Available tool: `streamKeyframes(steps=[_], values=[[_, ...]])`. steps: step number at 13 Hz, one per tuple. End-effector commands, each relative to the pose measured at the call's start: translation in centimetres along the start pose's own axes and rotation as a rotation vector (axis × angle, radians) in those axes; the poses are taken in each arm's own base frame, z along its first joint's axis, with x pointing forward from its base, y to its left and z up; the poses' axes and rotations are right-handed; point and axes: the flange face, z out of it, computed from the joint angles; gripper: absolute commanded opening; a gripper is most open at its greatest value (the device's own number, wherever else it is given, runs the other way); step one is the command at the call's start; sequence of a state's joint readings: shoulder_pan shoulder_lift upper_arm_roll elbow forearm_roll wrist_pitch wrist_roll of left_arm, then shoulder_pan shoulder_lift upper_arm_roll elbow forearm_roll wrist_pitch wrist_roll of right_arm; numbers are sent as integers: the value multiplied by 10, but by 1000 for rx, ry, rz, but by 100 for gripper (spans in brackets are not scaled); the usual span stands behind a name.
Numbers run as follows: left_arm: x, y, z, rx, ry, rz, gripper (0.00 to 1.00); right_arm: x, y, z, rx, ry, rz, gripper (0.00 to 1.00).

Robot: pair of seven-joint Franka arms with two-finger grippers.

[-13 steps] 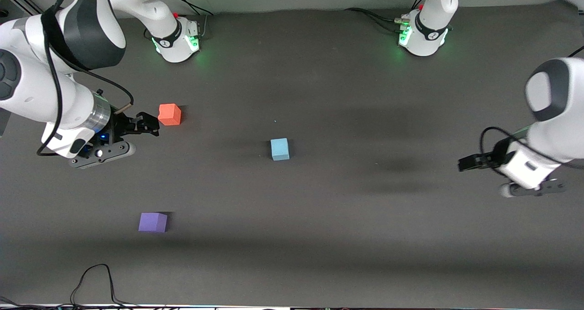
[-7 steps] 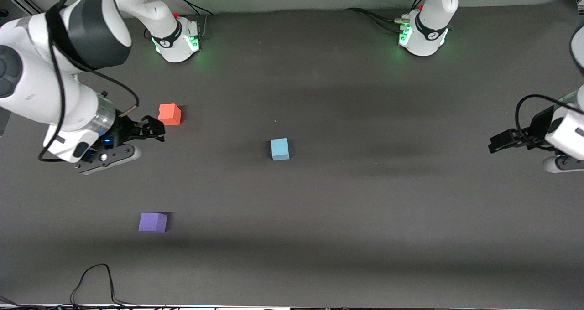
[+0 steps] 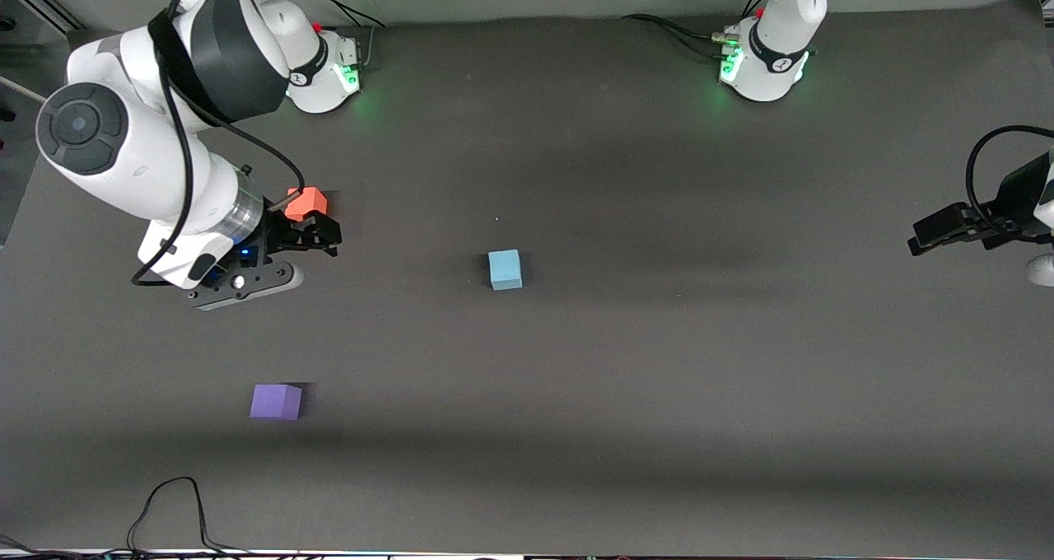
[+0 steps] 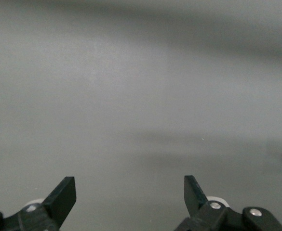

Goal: Place blue block between orange and purple blocks
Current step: 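Move the right gripper over the blue block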

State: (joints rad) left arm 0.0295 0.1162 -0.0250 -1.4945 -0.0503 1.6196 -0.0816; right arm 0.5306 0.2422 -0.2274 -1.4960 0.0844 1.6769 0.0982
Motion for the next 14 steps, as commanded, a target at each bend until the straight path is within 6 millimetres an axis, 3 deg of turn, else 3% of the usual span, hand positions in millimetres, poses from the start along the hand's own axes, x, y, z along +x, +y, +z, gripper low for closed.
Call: streamKeyframes(steps=[1,4,9,12,14], values=[[-9,6,-2,16,-10,30,100,2,-9,-2,11,10,37,100],[-20,13,-7,16,12,50,100,5,-7,0,12,16,42,100],[-21,2,-7,19,0,55,100,6,-3,8,-4,-4,29,100],[-21,1,-7,21,-2,53,100,6,6,24,0,-33,50,100],[-21,2,-7,19,-3,53,100,15,-2,46,-11,-48,57,100]])
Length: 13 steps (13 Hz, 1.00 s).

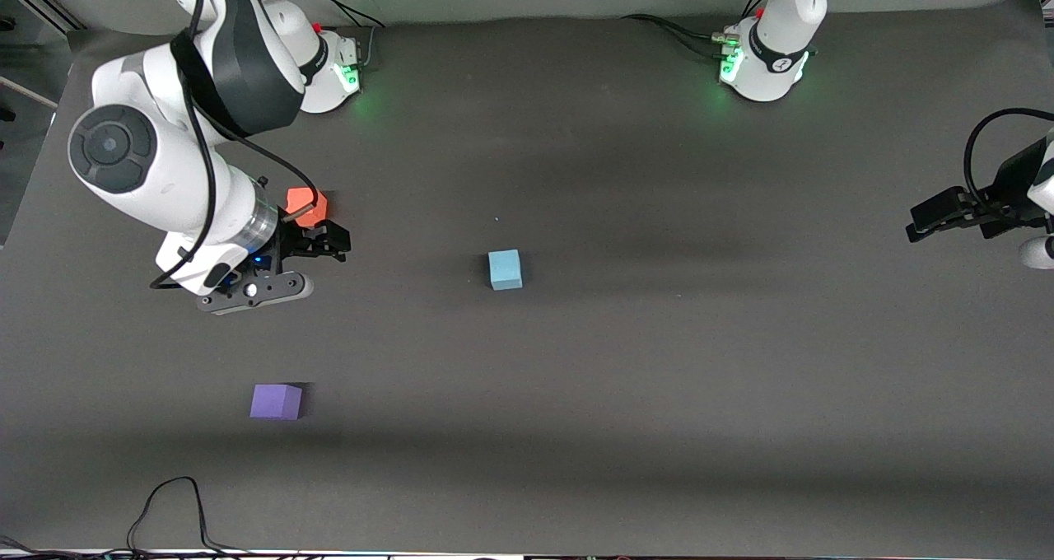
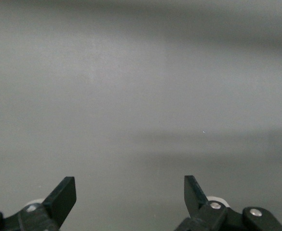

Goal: Place blue block between orange and purple blocks
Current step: 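Move the right gripper over the blue block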

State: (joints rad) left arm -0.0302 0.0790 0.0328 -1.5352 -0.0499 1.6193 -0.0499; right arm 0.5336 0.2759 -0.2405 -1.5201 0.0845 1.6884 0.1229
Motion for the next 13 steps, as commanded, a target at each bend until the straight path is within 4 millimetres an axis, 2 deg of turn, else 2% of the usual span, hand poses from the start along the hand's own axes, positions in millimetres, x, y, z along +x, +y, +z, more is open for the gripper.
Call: streamKeyframes(steps=[1,3,5,7,8,9,11,12,13], values=[[-9,1,-5,13,-2,19,100,9,-12,19,30,-6,20,100],[-10,-1,-6,13,0,18,100,11,-20,24,118,-22,34,100],[-10,2,-5,13,-3,24,100,22,-29,52,118,-16,36,100],[-10,1,-4,13,-5,22,100,14,-71,60,109,3,25,100],[-10,-4,-5,12,-3,13,100,11,-79,65,94,-4,77,100],[-10,1,-4,11,-5,22,100,6,-89,77,91,-12,80,100],[-10,2,-4,13,-3,24,100,5,-103,79,95,14,70,100],[-10,2,-4,13,-3,24,100,-1,-123,80,93,16,84,100],[-10,2,-4,11,-5,24,100,-4,-134,82,92,23,120,100]])
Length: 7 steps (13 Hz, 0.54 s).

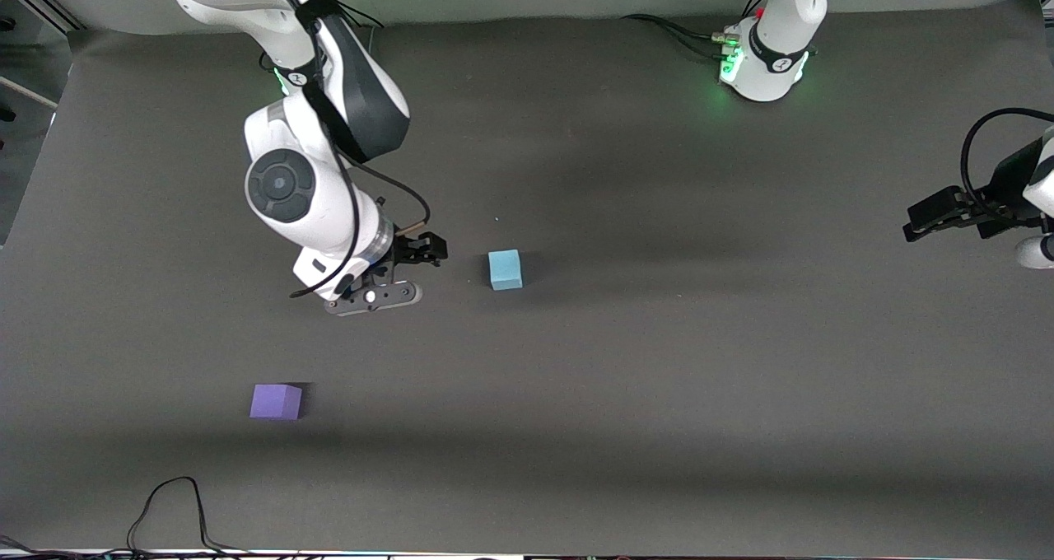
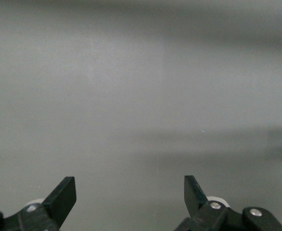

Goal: Place blue block between orange and purple blocks
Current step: 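Move the right gripper over the blue block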

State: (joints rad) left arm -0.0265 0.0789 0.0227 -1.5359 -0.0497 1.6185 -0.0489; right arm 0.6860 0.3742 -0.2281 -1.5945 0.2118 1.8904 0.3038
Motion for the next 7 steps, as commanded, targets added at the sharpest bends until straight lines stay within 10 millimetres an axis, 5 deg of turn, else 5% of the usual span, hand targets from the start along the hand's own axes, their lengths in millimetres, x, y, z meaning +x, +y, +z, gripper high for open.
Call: streamKeyframes(steps=[1,5,7], values=[[-9,-2,-3,13,-5,17,100,-11,-30,7,3,26,59,100],[-9,-1,-4,12,-2,17,100,-21,-56,22,5,47,83,100],[-8,-2,-2,14,-5,16,100,-30,-67,47,9,69,100,100]])
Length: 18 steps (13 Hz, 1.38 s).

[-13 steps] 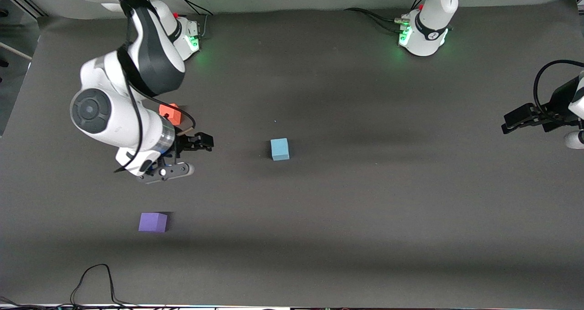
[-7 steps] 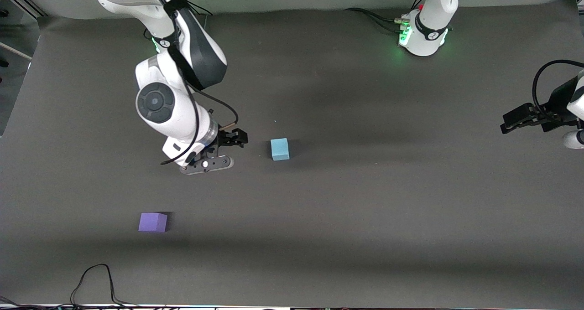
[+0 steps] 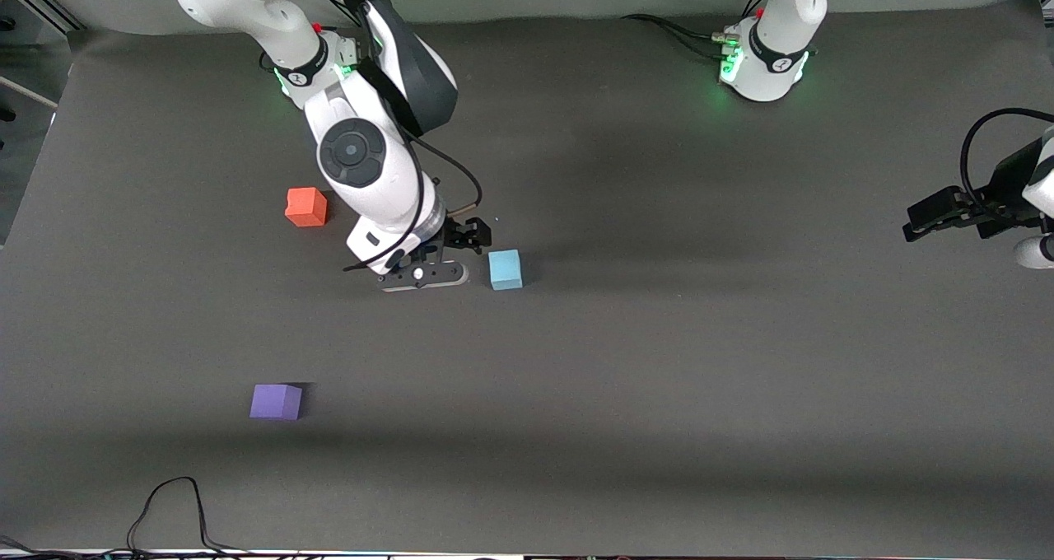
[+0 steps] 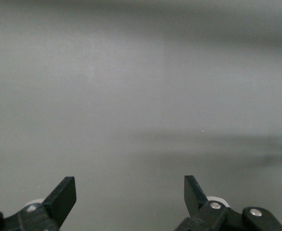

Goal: Place blue block between orange and purple blocks
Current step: 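Move the right gripper over the blue block, then lower the right gripper and close it on the blue block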

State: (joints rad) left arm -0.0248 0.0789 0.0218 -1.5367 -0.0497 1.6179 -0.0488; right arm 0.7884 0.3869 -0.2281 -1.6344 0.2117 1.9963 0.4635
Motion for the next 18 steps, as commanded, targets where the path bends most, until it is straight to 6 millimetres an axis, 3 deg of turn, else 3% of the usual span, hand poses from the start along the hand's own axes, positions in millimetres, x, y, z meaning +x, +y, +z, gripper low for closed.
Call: streamKeyframes(steps=[1,4,11,18], values=[[-8,-2,-2,14,-5,16,100,-20,-18,37,10,45,31,100],[-8,-3,-2,14,-6,14,100,-38,-35,74,0,62,3,100],[-4,-3,3,14,-3,14,100,-34,-46,155,-35,129,-45,100],[2,-6,16,14,9,8,100,-34,-44,176,-45,122,-42,100]])
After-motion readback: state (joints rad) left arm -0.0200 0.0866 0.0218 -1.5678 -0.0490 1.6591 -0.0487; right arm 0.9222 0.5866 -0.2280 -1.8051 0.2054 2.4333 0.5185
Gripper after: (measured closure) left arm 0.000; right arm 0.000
